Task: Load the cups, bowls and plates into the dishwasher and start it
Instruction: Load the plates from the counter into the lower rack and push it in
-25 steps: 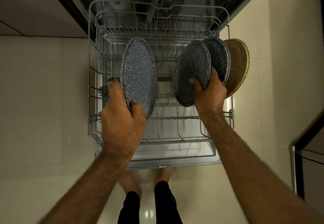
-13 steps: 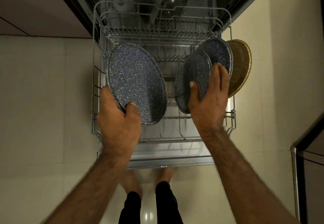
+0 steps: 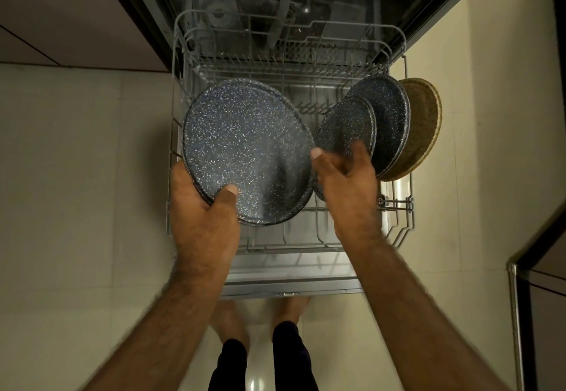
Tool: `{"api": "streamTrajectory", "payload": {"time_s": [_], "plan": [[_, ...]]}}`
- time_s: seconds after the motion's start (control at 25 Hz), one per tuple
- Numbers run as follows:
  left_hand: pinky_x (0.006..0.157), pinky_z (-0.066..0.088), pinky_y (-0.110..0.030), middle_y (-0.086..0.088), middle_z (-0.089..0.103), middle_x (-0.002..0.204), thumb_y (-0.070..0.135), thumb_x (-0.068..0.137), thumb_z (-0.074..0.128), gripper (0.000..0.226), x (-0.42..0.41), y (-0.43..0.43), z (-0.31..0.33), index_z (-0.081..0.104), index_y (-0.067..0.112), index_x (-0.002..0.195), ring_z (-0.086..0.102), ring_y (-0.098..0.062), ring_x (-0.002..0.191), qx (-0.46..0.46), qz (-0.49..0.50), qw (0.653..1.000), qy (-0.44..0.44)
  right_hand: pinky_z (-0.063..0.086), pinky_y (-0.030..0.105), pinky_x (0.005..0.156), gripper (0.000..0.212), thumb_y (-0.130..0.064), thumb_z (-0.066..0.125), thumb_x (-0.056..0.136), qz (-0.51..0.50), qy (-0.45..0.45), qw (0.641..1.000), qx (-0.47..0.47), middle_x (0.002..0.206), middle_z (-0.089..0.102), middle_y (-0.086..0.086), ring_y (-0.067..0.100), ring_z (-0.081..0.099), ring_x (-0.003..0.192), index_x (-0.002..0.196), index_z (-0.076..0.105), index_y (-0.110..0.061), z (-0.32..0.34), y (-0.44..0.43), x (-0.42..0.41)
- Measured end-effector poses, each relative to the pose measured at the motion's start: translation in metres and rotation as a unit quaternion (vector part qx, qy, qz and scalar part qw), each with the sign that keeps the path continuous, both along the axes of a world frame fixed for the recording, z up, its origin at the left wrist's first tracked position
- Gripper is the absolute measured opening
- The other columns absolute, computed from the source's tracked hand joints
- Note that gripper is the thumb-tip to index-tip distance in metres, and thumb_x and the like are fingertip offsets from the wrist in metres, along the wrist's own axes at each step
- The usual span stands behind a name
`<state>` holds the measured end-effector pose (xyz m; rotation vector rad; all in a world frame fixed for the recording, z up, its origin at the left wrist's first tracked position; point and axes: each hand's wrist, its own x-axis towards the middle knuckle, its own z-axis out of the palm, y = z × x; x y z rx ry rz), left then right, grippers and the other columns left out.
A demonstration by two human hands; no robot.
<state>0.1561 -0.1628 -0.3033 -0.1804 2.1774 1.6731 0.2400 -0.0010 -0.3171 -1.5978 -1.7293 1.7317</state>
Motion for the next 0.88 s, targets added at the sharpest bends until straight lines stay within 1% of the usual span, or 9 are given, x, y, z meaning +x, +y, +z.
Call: {"api": "streamTrajectory", "payload": {"time_s": [0.04, 0.12, 0.24, 0.36, 0.48, 0.56, 0.6, 0.68, 0.88], "plan": [[0.096, 0.056, -0.046, 0.003, 0.07, 0.119, -0.004, 0.083, 0.065, 0.055, -0.002, -0.004, -0.003, 0.055, 0.02, 0.131, 0.068, -0.018, 0.108, 0.002, 0.006, 1.0, -0.009, 0.06, 0.031, 0.088, 0.07, -0.024, 0.077, 0.089, -0.058, 0.026, 0.993, -0.102, 0.125, 0.069, 0.001, 0.008, 0.071, 0.1, 0.149, 0.04, -0.015, -0.003, 0.005, 0.0], [0.095, 0.058, -0.046, 0.002, 0.072, 0.116, -0.009, 0.086, 0.062, 0.052, -0.008, -0.013, -0.009, 0.056, 0.015, 0.131, 0.07, -0.018, 0.106, 0.024, 0.032, 0.998, -0.043, 0.062, 0.044, 0.082, 0.072, -0.02, 0.079, 0.086, -0.108, 0.04, 0.972, -0.204, 0.118, 0.073, 0.009, 0.022, 0.074, 0.1, 0.146, 0.041, -0.014, -0.012, 0.018, 0.007], [0.087, 0.059, -0.04, 0.0, 0.074, 0.111, -0.016, 0.089, 0.058, 0.049, -0.014, -0.02, -0.014, 0.057, 0.009, 0.131, 0.071, -0.019, 0.103, 0.07, 0.038, 0.993, -0.086, 0.058, 0.035, 0.062, 0.069, -0.029, 0.083, 0.08, -0.011, 0.022, 0.964, -0.264, 0.111, 0.074, 0.007, 0.023, 0.073, 0.088, 0.138, 0.052, -0.01, -0.015, 0.024, 0.014], [0.081, 0.062, -0.039, 0.0, 0.076, 0.109, -0.012, 0.092, 0.059, 0.046, -0.012, -0.018, -0.024, 0.062, 0.016, 0.128, 0.073, -0.021, 0.102, 0.074, 0.019, 0.988, -0.136, 0.046, 0.025, 0.049, 0.04, -0.019, 0.076, 0.085, 0.047, 0.026, 0.959, -0.279, 0.106, 0.074, 0.004, 0.017, 0.065, 0.083, 0.122, 0.064, -0.009, -0.009, 0.01, 0.013], [0.082, 0.063, -0.044, -0.002, 0.073, 0.103, 0.012, 0.092, 0.072, 0.047, -0.01, -0.014, -0.034, 0.058, 0.035, 0.13, 0.073, -0.018, 0.094, 0.0, -0.012, 0.995, -0.103, 0.046, 0.024, 0.05, 0.025, -0.011, 0.07, 0.091, -0.002, 0.042, 0.984, -0.172, 0.105, 0.074, -0.001, 0.015, 0.064, 0.084, 0.115, 0.065, -0.015, -0.002, 0.01, 0.012], [0.081, 0.059, -0.026, 0.003, 0.064, 0.106, 0.021, 0.089, 0.077, 0.071, -0.012, -0.013, -0.037, 0.041, 0.033, 0.15, 0.066, 0.003, 0.082, -0.064, -0.04, 0.996, -0.053, 0.055, 0.027, 0.061, 0.021, -0.015, 0.068, 0.094, -0.006, 0.003, 1.0, -0.01, 0.103, 0.073, -0.009, 0.01, 0.067, 0.087, 0.114, 0.066, -0.021, 0.004, 0.013, 0.012], [0.073, 0.053, -0.011, 0.004, 0.059, 0.108, 0.02, 0.09, 0.076, 0.078, -0.011, -0.012, -0.035, 0.033, 0.027, 0.155, 0.062, 0.011, 0.074, -0.078, -0.048, 0.995, -0.041, 0.057, 0.026, 0.07, 0.022, -0.018, 0.067, 0.095, -0.004, -0.031, 0.997, 0.072, 0.105, 0.071, -0.011, 0.007, 0.066, 0.089, 0.117, 0.065, -0.021, 0.005, 0.015, 0.012], [0.064, 0.044, -0.001, 0.003, 0.056, 0.116, 0.019, 0.092, 0.074, 0.08, -0.01, -0.012, -0.035, 0.028, 0.022, 0.158, 0.057, 0.02, 0.07, -0.091, -0.062, 0.994, -0.022, 0.055, 0.016, 0.081, 0.029, -0.022, 0.064, 0.097, -0.004, -0.094, 0.979, 0.183, 0.113, 0.068, -0.009, 0.001, 0.064, 0.092, 0.126, 0.062, -0.017, 0.005, 0.017, 0.009], [0.067, 0.042, 0.003, 0.001, 0.056, 0.131, 0.023, 0.093, 0.073, 0.075, -0.002, -0.014, -0.037, 0.033, 0.023, 0.156, 0.059, 0.022, 0.081, -0.103, -0.074, 0.992, -0.016, 0.054, 0.026, 0.094, 0.036, -0.019, 0.06, 0.1, 0.022, -0.156, 0.957, 0.245, 0.122, 0.069, 0.004, 0.013, 0.065, 0.103, 0.135, 0.058, -0.012, -0.015, 0.022, -0.009]]}}
